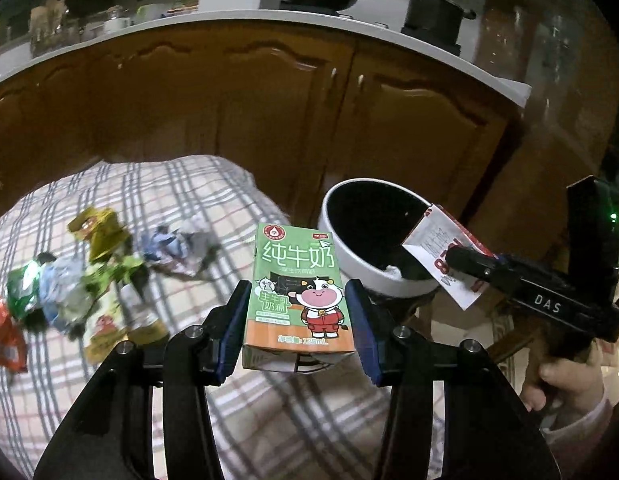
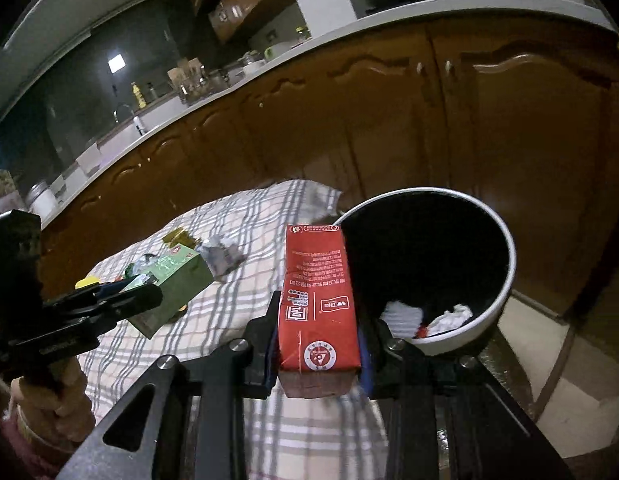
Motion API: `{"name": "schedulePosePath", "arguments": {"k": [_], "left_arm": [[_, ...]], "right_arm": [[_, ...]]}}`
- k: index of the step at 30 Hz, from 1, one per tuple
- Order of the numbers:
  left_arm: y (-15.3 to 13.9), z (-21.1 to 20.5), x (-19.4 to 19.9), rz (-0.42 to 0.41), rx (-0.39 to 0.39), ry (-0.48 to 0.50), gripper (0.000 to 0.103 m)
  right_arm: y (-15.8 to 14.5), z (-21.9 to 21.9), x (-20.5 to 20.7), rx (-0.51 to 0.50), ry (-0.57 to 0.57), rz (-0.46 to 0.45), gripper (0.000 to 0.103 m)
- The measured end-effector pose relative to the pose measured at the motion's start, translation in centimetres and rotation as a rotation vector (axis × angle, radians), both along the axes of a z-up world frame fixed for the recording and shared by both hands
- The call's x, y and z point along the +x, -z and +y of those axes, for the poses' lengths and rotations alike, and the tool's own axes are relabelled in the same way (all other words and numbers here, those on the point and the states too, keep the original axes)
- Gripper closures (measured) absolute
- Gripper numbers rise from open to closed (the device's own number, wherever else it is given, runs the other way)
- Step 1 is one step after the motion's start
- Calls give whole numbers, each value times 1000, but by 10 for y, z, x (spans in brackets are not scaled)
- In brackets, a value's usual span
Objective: Collect trash
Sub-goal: 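Carry both cartons over the bin and open both grippers to drop them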
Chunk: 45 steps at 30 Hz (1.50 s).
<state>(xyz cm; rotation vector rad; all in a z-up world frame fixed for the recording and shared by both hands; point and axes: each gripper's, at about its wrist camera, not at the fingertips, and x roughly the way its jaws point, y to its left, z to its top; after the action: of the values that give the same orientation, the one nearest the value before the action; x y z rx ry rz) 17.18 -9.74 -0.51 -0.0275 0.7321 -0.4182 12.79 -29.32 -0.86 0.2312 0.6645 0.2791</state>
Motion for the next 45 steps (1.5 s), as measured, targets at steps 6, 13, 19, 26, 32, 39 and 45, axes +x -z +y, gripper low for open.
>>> {"name": "schedulePosePath", "arguments": {"k": [6,13,19,26,32,39,45], "left_arm": [[-4,-23,15,-4,4,33,56],[-7,-51,34,-6,2,66,56],[-5,-77,48,-2,8,94,56],[2,-104,65,13,30,122,56],[7,-116,76,24,50,131,56],[15,-127,88,51,65,140,56],[20,-134,96,68,64,144,56]], "right_arm": [[3,-16,9,0,41,4,72],[1,-34,21,-3,88,-2,72],[5,-47,35,1,115,9,72],[12,-58,48,-4,134,32,72],[16,-67,57,-3,142,43,72],[21,-71,68,-4,140,69,72],[26,-74,77,-7,133,90,72]]}}
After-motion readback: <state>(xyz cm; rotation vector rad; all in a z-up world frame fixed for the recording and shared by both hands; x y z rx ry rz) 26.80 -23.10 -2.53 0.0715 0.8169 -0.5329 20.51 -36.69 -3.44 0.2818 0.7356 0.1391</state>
